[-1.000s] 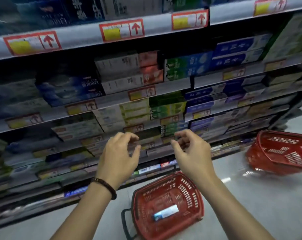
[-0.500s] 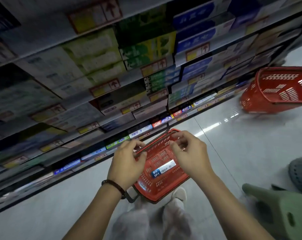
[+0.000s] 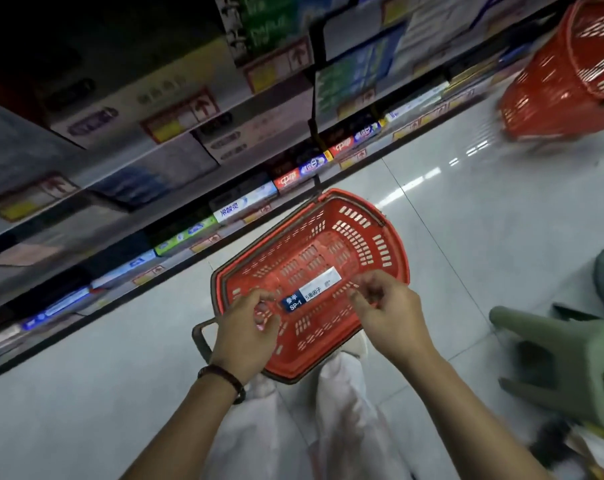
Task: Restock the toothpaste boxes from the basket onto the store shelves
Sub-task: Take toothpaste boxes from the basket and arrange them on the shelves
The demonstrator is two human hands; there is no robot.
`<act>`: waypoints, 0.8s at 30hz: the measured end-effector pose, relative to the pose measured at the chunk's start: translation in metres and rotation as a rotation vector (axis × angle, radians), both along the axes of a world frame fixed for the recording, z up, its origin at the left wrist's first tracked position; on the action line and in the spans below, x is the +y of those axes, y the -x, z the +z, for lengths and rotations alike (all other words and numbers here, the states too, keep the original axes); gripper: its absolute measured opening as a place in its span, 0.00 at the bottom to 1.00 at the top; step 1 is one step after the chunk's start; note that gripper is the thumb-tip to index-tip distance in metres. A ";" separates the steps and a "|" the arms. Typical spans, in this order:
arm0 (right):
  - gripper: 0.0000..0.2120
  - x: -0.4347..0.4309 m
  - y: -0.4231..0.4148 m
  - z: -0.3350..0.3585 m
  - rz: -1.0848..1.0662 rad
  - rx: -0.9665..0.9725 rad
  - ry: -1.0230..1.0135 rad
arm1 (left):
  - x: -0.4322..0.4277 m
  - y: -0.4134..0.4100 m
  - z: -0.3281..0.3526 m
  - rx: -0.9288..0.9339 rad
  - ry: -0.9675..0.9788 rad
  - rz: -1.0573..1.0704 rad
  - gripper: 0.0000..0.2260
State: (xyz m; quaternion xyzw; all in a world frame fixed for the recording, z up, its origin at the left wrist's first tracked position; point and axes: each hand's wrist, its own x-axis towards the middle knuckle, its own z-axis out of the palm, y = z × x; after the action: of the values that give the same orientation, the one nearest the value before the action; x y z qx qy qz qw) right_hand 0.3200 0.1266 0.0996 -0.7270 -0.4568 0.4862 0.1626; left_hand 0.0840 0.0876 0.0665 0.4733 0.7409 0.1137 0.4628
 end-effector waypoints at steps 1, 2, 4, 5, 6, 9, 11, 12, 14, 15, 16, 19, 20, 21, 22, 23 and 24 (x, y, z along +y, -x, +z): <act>0.10 0.001 0.000 -0.015 0.006 -0.012 0.001 | 0.000 -0.001 -0.018 -0.013 0.009 -0.002 0.14; 0.11 0.001 0.000 -0.029 0.007 -0.025 0.015 | -0.001 -0.002 -0.034 -0.026 0.027 0.006 0.15; 0.08 0.002 0.002 -0.059 0.003 -0.038 0.040 | -0.002 -0.003 -0.062 -0.043 0.052 0.013 0.15; 0.06 0.001 0.003 -0.074 0.007 -0.035 0.065 | -0.003 -0.004 -0.076 -0.049 0.066 0.015 0.15; 0.04 0.003 0.005 -0.088 0.011 -0.033 0.085 | -0.001 -0.004 -0.089 -0.055 0.072 0.024 0.15; 0.06 0.010 0.010 -0.130 0.034 -0.033 0.107 | 0.000 -0.004 -0.130 -0.030 0.076 0.040 0.14; 0.08 0.014 0.013 -0.155 0.092 -0.052 0.109 | 0.000 -0.005 -0.155 -0.019 0.088 0.050 0.13; 0.09 0.017 0.015 -0.167 0.124 -0.060 0.111 | 0.001 -0.005 -0.168 -0.011 0.085 0.053 0.13; 0.10 0.022 0.018 -0.188 0.191 -0.074 0.134 | 0.001 -0.006 -0.196 -0.012 0.084 0.095 0.14; 0.09 0.026 0.018 -0.199 0.207 -0.082 0.139 | 0.001 -0.007 -0.211 -0.008 0.082 0.116 0.15; 0.09 0.028 0.018 -0.208 0.211 -0.087 0.150 | 0.000 -0.008 -0.224 -0.004 0.101 0.137 0.16; 0.10 0.036 0.015 -0.244 0.248 -0.156 0.158 | 0.001 -0.013 -0.264 -0.007 0.131 0.179 0.16; 0.09 0.039 0.013 -0.256 0.263 -0.192 0.171 | 0.001 -0.015 -0.275 -0.008 0.132 0.188 0.16; 0.09 0.040 0.012 -0.271 0.270 -0.221 0.194 | 0.000 -0.016 -0.289 -0.003 0.135 0.188 0.17; 0.09 0.042 0.010 -0.281 0.264 -0.236 0.225 | 0.001 -0.018 -0.297 0.004 0.145 0.183 0.17; 0.09 0.043 0.009 -0.294 0.259 -0.245 0.253 | 0.000 -0.019 -0.307 0.012 0.159 0.187 0.18; 0.09 0.045 0.009 -0.308 0.259 -0.259 0.266 | 0.000 -0.022 -0.318 0.013 0.177 0.208 0.19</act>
State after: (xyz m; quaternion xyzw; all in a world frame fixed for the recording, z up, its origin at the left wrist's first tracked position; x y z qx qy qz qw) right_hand 0.3114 0.1718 -0.2085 -0.7338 -0.4952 0.4614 -0.0584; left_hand 0.1056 0.0874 -0.2510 0.3517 0.7960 0.0922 0.4839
